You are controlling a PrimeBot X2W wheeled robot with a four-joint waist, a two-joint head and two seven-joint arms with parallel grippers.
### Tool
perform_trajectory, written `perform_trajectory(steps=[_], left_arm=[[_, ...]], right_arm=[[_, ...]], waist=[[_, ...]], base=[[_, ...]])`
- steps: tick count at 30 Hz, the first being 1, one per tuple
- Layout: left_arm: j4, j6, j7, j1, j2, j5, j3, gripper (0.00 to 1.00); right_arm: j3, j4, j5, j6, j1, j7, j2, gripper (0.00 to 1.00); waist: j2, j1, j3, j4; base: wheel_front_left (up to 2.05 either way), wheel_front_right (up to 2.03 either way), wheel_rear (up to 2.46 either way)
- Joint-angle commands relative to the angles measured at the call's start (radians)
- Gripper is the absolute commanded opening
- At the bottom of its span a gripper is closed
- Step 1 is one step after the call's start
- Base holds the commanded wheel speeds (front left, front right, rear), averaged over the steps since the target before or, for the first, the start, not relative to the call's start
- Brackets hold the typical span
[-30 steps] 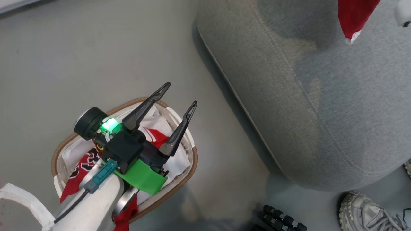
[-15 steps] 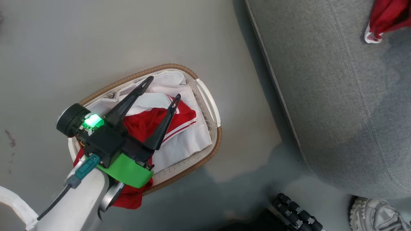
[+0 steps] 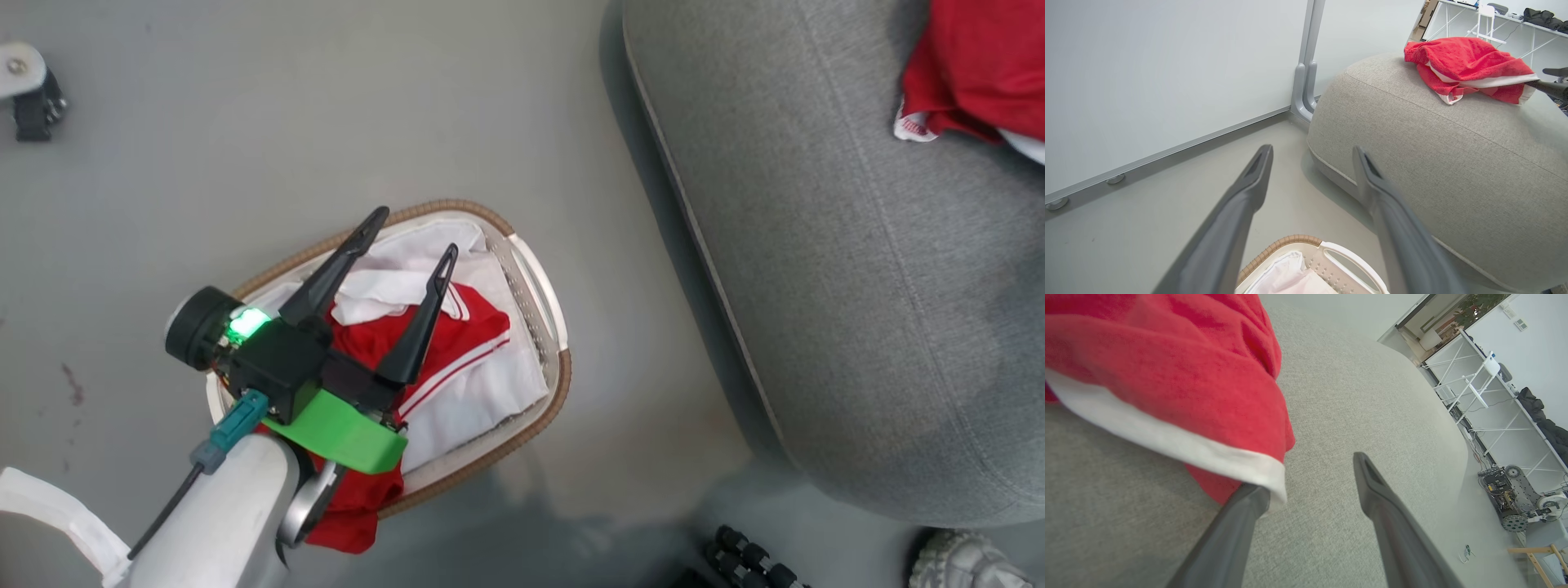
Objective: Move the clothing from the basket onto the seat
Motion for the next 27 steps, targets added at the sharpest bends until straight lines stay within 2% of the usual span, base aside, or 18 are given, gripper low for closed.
perform_trajectory(steps=[1,6,13,19,27], left_arm=[[0.010,0.001,0.000,0.021,-0.010,0.007,0.009,1.00],[0.046,0.001,-0.001,0.062,-0.049,0.015,0.054,1.00],[0.098,0.001,0.000,0.130,-0.100,0.037,0.161,1.00],[0.130,0.001,-0.001,0.182,-0.142,0.066,0.275,1.00],[0.186,0.001,0.000,0.232,-0.192,0.109,0.452,1.00]], right_arm=[[-0.006,0.001,0.001,-0.001,0.033,-0.007,-0.002,1.00],[0.055,-0.030,0.025,-0.001,0.131,-0.015,0.023,1.00],[0.227,-0.190,0.115,-0.001,0.226,-0.016,0.105,1.00],[0.387,-0.259,0.242,-0.001,0.250,-0.016,0.128,1.00],[0.550,-0.301,0.349,-0.001,0.250,-0.016,0.159,1.00]], waist=[[0.0000,-0.0001,-0.073,0.006],[0.0000,-0.0001,-0.146,0.019],[0.0000,-0.0001,-0.243,0.054],[0.0000,-0.0001,-0.310,0.107],[0.0000,-0.0001,-0.382,0.183]], base=[[0.00,0.00,0.00],[0.00,0.00,0.00],[0.00,0.00,0.00],[0.00,0.00,0.00],[0.00,0.00,0.00]])
